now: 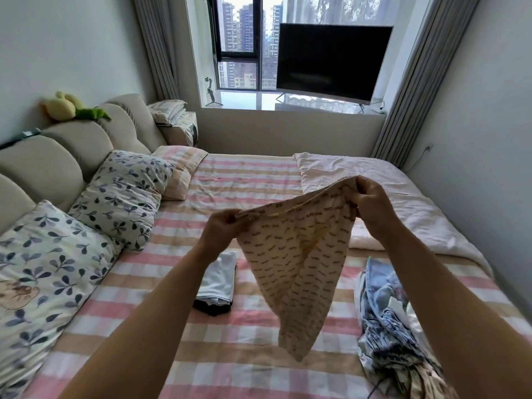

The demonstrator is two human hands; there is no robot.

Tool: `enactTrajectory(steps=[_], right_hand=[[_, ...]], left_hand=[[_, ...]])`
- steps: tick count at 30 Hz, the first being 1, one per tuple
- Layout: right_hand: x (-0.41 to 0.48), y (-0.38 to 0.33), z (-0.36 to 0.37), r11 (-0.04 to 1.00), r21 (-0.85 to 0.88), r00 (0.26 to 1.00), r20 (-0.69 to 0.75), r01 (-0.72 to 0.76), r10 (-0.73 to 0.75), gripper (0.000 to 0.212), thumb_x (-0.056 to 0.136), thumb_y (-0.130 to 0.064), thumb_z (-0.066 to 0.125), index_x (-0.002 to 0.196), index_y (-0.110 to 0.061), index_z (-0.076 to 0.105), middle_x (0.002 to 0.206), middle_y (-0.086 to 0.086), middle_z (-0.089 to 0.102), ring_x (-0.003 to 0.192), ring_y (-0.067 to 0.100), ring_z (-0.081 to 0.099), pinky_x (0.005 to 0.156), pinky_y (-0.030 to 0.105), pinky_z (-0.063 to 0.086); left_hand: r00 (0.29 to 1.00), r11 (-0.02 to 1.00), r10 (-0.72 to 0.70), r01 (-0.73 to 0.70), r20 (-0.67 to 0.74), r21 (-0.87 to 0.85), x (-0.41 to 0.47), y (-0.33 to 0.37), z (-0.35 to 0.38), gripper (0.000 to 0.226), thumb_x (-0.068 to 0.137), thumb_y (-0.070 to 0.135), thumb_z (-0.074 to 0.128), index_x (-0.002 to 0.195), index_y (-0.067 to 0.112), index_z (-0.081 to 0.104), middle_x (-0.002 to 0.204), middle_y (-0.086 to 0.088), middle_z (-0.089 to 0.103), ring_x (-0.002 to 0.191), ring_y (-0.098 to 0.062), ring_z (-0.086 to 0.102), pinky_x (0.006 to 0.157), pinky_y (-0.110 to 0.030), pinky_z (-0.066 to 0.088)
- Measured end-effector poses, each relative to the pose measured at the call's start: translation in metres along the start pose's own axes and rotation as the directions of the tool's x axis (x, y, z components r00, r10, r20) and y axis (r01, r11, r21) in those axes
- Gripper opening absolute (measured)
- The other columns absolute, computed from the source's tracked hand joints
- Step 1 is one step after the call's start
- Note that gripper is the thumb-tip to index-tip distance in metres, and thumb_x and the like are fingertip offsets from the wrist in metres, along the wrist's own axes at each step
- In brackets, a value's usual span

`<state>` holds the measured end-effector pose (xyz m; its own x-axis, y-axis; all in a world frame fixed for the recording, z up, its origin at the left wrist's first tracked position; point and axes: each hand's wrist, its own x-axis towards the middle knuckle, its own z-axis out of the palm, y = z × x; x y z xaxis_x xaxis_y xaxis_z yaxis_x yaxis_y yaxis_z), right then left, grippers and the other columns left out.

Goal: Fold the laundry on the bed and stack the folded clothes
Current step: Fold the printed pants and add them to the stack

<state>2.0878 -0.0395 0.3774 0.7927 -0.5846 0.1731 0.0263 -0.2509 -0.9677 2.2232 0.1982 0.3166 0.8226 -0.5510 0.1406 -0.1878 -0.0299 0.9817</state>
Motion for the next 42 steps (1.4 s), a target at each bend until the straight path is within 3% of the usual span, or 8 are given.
enactTrajectory(steps=[8, 14, 19, 24, 27, 31, 38, 42], right_hand=[[0.004, 0.027, -0.03, 0.95, 0.212, 0.951, 0.257, -0.228, 0.171, 0.022, 0.079, -0.03, 0.058, 0.088, -0.011, 0.064, 0.073, 0.005, 0.062, 0.063, 0.016, 0.061, 0.056, 0.03, 0.054], [0.008, 0.055, 0.001, 0.892, 0.275, 0.922, -0.049, -0.358, 0.385, 0.007, 0.089, -0.008, 0.057, 0.083, -0.006, 0.059, 0.072, 0.011, 0.061, 0.055, 0.019, 0.062, 0.054, 0.031, 0.055], [-0.017, 0.063, 0.039, 0.988, 0.065, 0.953, -0.262, -0.143, 0.155, 0.016, 0.083, -0.012, 0.064, 0.068, -0.018, 0.062, 0.069, 0.007, 0.065, 0.066, 0.027, 0.064, 0.063, 0.037, 0.056], [-0.039, 0.062, 0.071, 0.995, -0.074, 0.948, -0.308, 0.06, -0.08, 0.01, 0.079, -0.017, 0.072, 0.069, -0.017, 0.071, 0.06, -0.009, 0.067, 0.052, 0.003, 0.061, 0.051, 0.023, 0.049], [-0.048, 0.065, 0.085, 0.99, -0.121, 0.937, -0.331, 0.073, -0.11, 0.011, 0.082, -0.026, 0.07, 0.075, -0.017, 0.074, 0.063, -0.008, 0.069, 0.054, 0.001, 0.062, 0.05, 0.018, 0.045], [-0.056, 0.071, 0.094, 0.99, -0.14, 0.928, -0.365, 0.021, -0.072, 0.014, 0.085, -0.027, 0.066, 0.088, -0.016, 0.075, 0.075, -0.003, 0.073, 0.067, 0.009, 0.067, 0.063, 0.034, 0.055], [-0.06, 0.074, 0.089, 0.988, -0.102, 0.949, -0.283, 0.115, -0.14, 0.016, 0.084, -0.017, 0.066, 0.097, -0.009, 0.066, 0.086, 0.003, 0.068, 0.078, 0.014, 0.064, 0.066, 0.025, 0.051], [-0.046, 0.065, 0.069, 0.992, -0.062, 0.938, -0.324, 0.106, -0.12, 0.011, 0.086, -0.005, 0.059, 0.091, -0.008, 0.067, 0.079, 0.005, 0.068, 0.074, 0.02, 0.062, 0.067, 0.034, 0.05]], left_hand=[[0.986, 0.945, -0.152, 0.167, 0.074, -0.28, 0.025, 0.017, -0.01, 0.014, 0.085, 0.021, 0.059, 0.077, 0.009, 0.064, 0.061, -0.002, 0.065, 0.053, -0.014, 0.062, 0.049, -0.024, 0.054], [0.95, 0.947, -0.286, 0.259, -0.127, -0.192, 0.031, 0.01, 0.019, 0.016, 0.083, 0.018, 0.067, 0.072, 0.006, 0.063, 0.061, -0.005, 0.063, 0.048, -0.015, 0.059, 0.049, -0.025, 0.053], [0.972, 0.995, -0.098, 0.094, -0.216, -0.027, 0.013, 0.003, 0.056, 0.01, 0.085, 0.01, 0.064, 0.075, 0.007, 0.064, 0.076, -0.019, 0.067, 0.07, -0.034, 0.066, 0.065, -0.045, 0.058], [0.985, 0.995, 0.041, -0.025, -0.168, 0.097, -0.007, -0.001, 0.089, 0.013, 0.087, 0.008, 0.061, 0.083, -0.001, 0.069, 0.076, -0.02, 0.069, 0.072, -0.039, 0.066, 0.067, -0.054, 0.054], [0.977, 0.985, 0.087, -0.055, -0.194, 0.163, -0.016, -0.003, 0.103, 0.017, 0.088, 0.006, 0.056, 0.079, -0.002, 0.069, 0.069, -0.016, 0.068, 0.062, -0.029, 0.063, 0.061, -0.047, 0.053], [0.97, 0.984, 0.109, -0.075, -0.215, 0.16, -0.025, -0.005, 0.111, 0.018, 0.09, 0.006, 0.054, 0.084, 0.003, 0.071, 0.067, -0.009, 0.067, 0.056, -0.011, 0.057, 0.055, -0.029, 0.047], [1.0, 0.995, -0.022, 0.023, 0.007, -0.093, -0.029, 0.004, 0.108, 0.04, 0.087, -0.004, 0.038, 0.111, 0.013, 0.064, 0.103, -0.01, 0.068, 0.096, -0.023, 0.066, 0.089, -0.039, 0.053], [0.956, 0.954, 0.263, -0.237, -0.133, 0.182, -0.019, 0.015, 0.077, 0.037, 0.08, -0.009, 0.054, 0.096, 0.021, 0.069, 0.088, 0.003, 0.068, 0.078, -0.001, 0.062, 0.071, -0.018, 0.051]])
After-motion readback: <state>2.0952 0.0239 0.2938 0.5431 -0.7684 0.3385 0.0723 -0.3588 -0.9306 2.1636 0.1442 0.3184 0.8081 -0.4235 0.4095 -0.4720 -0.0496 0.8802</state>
